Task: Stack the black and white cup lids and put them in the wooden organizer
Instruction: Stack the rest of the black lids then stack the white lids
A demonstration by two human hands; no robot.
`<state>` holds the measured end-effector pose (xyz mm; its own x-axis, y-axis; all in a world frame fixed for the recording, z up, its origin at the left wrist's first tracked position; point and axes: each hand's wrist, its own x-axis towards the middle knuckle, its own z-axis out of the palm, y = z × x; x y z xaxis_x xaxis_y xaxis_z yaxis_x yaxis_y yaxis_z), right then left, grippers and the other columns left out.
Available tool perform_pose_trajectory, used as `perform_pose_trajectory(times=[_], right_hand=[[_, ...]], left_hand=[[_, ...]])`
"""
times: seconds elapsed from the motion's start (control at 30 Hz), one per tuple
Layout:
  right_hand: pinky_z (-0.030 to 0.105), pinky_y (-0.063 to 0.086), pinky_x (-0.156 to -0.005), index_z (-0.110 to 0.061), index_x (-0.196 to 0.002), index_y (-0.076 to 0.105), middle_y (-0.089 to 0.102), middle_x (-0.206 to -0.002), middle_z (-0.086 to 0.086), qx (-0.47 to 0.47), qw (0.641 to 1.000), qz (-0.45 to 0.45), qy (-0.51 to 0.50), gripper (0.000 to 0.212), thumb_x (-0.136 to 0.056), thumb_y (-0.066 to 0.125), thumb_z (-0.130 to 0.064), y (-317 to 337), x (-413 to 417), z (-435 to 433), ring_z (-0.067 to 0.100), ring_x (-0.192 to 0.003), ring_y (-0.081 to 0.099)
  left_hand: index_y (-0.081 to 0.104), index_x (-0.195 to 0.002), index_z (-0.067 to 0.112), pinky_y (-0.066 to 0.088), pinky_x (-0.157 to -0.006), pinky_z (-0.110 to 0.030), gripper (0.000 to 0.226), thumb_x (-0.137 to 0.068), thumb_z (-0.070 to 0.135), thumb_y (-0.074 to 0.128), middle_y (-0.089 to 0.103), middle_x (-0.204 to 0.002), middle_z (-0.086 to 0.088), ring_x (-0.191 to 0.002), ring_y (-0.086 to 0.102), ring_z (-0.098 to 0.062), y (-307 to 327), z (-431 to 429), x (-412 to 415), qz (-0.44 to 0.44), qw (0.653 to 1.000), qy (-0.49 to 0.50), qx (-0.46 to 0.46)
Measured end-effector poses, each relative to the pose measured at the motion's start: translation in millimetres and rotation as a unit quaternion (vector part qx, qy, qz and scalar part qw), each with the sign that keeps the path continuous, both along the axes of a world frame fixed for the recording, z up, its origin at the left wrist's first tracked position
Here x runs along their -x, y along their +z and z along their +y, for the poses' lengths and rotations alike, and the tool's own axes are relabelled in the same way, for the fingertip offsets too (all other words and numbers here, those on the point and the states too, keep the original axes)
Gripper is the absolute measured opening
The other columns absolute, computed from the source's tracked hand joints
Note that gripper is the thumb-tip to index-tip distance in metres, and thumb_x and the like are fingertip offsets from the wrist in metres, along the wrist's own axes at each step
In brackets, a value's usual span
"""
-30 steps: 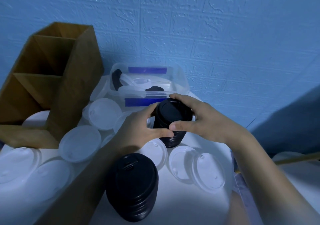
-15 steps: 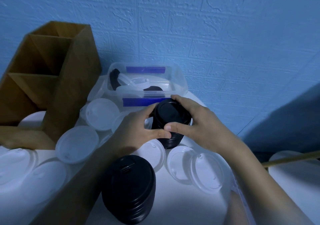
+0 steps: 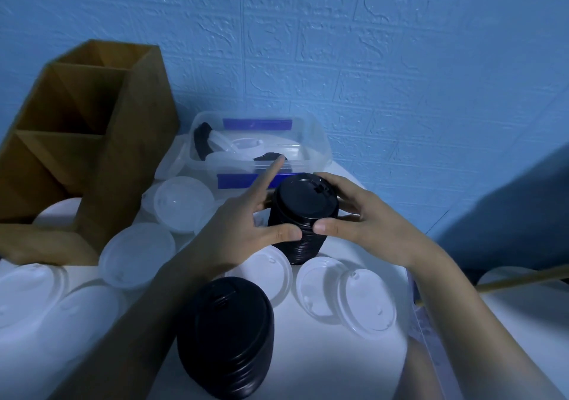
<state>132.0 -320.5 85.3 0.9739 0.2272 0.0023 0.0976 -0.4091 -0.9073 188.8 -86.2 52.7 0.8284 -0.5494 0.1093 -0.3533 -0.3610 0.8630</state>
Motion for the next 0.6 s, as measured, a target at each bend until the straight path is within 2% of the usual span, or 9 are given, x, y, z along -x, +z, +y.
perform_pose_trajectory(times=[0.1, 0.17, 0.23, 0.3, 0.4, 0.5, 0.6], right_hand=[[0.015, 0.048, -0.093, -0.029, -0.143, 0.048, 0.062, -0.135, -0.019, -0.003, 1.0, 0.014, 0.018, 0.062, -0.089, 0.075, -0.013, 2.6, -0.3, -0.7, 0.0, -0.128, 0.056], [0.015, 0.048, -0.094, -0.026, -0.14, 0.053, 0.065, -0.133, -0.017, 0.008, 0.999, 0.029, 0.042, 0.056, -0.089, 0.073, -0.019, 14.0, -4.8, -3.6, 0.002, -0.125, 0.059], [0.021, 0.051, -0.098, -0.019, -0.13, 0.064, 0.072, -0.125, -0.007, 0.021, 0.998, 0.03, 0.046, 0.043, -0.089, 0.067, -0.029, 29.3, -16.5, -6.5, 0.01, -0.12, 0.065], [0.03, 0.056, -0.097, -0.013, -0.115, 0.074, 0.076, -0.114, 0.003, 0.044, 0.999, 0.0, -0.011, 0.031, -0.093, 0.065, -0.033, 40.1, -41.1, -9.4, 0.016, -0.111, 0.07], [0.034, 0.061, -0.086, -0.011, -0.102, 0.076, 0.076, -0.101, 0.001, 0.095, 0.99, -0.068, -0.085, 0.016, -0.098, 0.067, -0.023, 44.0, -95.6, -3.7, 0.017, -0.095, 0.073], [0.043, 0.057, -0.094, -0.007, -0.105, 0.073, 0.074, -0.106, 0.011, 0.208, 0.972, -0.068, -0.081, 0.019, -0.096, 0.065, -0.022, 33.1, -148.3, 13.4, 0.028, -0.099, 0.07], [0.041, 0.047, -0.104, -0.013, -0.128, 0.066, 0.065, -0.129, 0.01, 0.37, 0.928, -0.001, -0.045, 0.042, -0.096, 0.065, -0.04, 15.9, -184.8, 28.4, 0.032, -0.117, 0.061]], left_hand=[[0.033, -0.146, 0.06, 0.041, -0.115, -0.037, 0.084, -0.072, 0.066, 0.071, 0.062, -0.13, 0.03, -0.127, 0.052, 0.009, 2.1, -0.3, 3.3, -0.016, 1.0, 0.008, 0.011], [0.041, -0.142, 0.056, 0.042, -0.114, -0.039, 0.077, -0.072, 0.064, 0.07, 0.064, -0.127, 0.031, -0.125, 0.054, 0.01, 1.7, -1.3, 5.4, -0.015, 1.0, 0.014, 0.022], [0.044, -0.142, 0.054, 0.042, -0.114, -0.04, 0.076, -0.071, 0.062, 0.071, 0.064, -0.126, 0.03, -0.124, 0.055, 0.008, 0.7, -2.2, 6.4, -0.017, 0.999, 0.019, 0.025], [0.044, -0.142, 0.052, 0.042, -0.113, -0.04, 0.076, -0.072, 0.062, 0.072, 0.065, -0.126, 0.029, -0.124, 0.056, 0.007, 0.4, -3.0, 7.1, -0.017, 0.999, 0.02, 0.026], [0.044, -0.143, 0.051, 0.043, -0.113, -0.041, 0.076, -0.073, 0.061, 0.072, 0.065, -0.127, 0.028, -0.126, 0.056, 0.004, -0.1, -2.5, 6.6, -0.015, 0.999, 0.02, 0.027], [0.045, -0.139, 0.057, 0.044, -0.112, -0.04, 0.071, -0.073, 0.059, 0.072, 0.065, -0.125, 0.03, -0.124, 0.057, 0.006, 0.1, -1.9, 6.2, -0.017, 0.999, 0.02, 0.024], [0.044, -0.138, 0.058, 0.043, -0.112, -0.04, 0.069, -0.075, 0.058, 0.072, 0.065, -0.125, 0.03, -0.124, 0.057, 0.005, 1.0, -2.1, 6.4, -0.022, 0.999, 0.018, 0.019]])
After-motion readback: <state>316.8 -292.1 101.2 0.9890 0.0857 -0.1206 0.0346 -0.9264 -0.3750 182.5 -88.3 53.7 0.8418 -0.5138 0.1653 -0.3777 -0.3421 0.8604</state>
